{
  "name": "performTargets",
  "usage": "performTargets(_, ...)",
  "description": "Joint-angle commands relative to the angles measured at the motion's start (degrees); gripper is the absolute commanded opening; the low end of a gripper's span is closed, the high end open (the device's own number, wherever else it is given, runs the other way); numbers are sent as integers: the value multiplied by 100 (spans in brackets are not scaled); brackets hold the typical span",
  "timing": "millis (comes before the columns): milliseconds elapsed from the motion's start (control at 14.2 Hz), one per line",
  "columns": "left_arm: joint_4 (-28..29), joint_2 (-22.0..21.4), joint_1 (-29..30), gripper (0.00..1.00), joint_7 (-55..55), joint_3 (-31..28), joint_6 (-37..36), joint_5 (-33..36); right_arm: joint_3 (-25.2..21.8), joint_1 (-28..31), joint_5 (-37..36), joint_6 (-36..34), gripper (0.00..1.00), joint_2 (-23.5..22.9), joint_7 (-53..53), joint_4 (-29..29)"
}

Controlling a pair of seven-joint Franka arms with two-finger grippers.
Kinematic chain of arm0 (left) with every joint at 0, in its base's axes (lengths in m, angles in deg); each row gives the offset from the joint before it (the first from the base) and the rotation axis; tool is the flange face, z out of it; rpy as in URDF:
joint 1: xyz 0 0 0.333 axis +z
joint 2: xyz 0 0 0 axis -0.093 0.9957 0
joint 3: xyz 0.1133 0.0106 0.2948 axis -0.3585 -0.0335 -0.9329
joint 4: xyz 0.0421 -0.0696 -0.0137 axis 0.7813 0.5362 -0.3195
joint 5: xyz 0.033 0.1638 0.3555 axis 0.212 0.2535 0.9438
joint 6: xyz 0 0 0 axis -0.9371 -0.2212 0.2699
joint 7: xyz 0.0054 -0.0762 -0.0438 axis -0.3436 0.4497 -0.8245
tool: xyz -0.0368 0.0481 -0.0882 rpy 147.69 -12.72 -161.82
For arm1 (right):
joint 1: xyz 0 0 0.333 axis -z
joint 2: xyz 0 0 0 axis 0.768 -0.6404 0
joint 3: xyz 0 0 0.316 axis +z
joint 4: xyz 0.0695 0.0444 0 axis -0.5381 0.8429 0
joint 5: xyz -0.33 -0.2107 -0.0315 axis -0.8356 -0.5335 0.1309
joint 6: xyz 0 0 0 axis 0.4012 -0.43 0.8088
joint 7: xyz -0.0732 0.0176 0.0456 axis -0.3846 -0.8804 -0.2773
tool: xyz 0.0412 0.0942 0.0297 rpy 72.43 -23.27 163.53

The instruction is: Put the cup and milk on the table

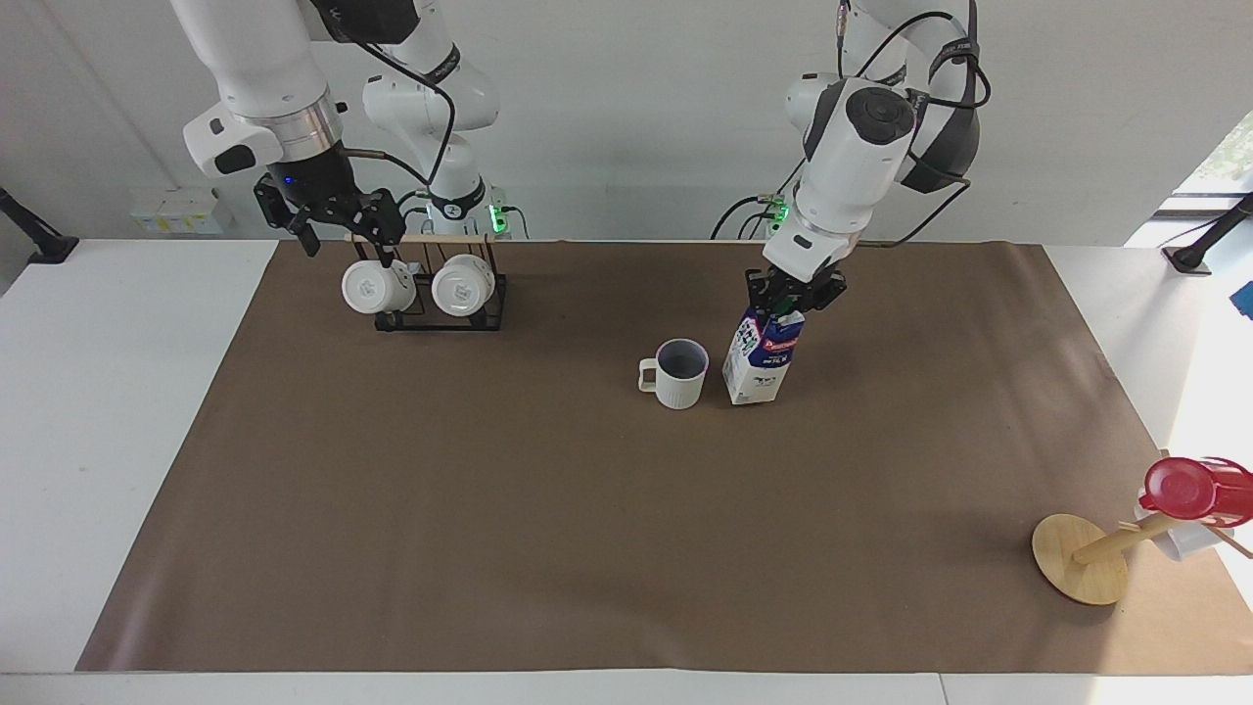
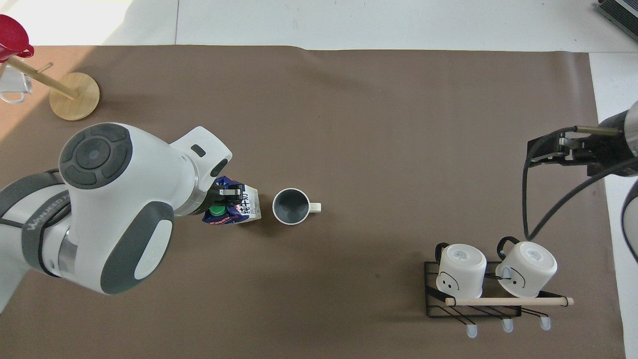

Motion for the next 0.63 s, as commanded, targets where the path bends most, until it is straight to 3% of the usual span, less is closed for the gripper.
performTargets(0, -16, 121, -154, 43, -100, -75, 120, 144, 33, 91, 116, -162, 100, -107, 173, -193)
performTargets(561, -16, 122, -180, 43, -171, -75, 85, 161, 24, 64, 151, -92, 100, 16, 182, -88)
